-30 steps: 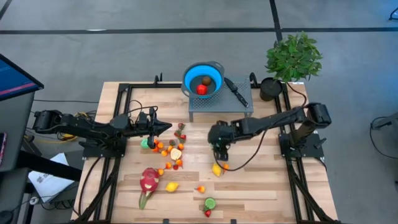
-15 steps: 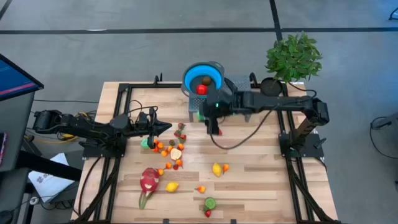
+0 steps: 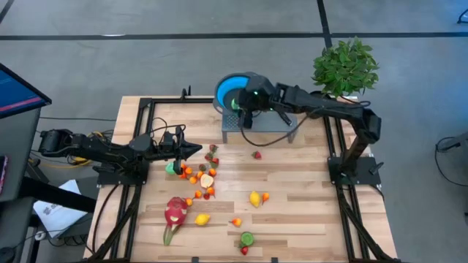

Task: Pick & Place Fruit
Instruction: Put the right green pear into the strainer bowl, then put the strawberry into the strainer bowl

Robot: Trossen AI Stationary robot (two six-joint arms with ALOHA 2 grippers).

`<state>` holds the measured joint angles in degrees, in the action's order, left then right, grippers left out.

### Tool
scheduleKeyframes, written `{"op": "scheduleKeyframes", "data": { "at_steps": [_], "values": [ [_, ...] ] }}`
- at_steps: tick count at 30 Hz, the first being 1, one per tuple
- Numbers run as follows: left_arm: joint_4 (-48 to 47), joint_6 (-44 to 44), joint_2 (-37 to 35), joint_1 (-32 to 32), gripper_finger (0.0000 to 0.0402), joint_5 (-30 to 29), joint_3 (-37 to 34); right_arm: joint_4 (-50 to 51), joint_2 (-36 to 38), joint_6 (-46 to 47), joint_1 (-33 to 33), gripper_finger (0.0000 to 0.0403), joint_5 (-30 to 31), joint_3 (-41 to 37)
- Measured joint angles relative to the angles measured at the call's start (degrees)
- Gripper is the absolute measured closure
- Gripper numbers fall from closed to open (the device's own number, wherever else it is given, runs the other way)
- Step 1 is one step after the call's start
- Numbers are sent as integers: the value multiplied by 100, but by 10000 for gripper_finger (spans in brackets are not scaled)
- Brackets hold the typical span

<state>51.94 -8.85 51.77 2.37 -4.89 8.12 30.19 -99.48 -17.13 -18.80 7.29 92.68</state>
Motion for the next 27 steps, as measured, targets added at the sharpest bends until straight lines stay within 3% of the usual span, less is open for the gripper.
{"op": "scheduleKeyframes", "data": {
  "at_steps": [5,14,21,27],
  "values": [
    [-1,0,-1,1,401,0,0,26,-248,-178,-179,196,351,-2],
    [-1,1,0,2,401,0,1,-43,-291,-298,-266,142,359,0],
    [-1,1,0,2,401,0,0,-60,-218,-389,-145,141,357,0],
    [-1,1,0,1,401,0,0,-75,164,-404,236,165,355,9]
  ]
}}
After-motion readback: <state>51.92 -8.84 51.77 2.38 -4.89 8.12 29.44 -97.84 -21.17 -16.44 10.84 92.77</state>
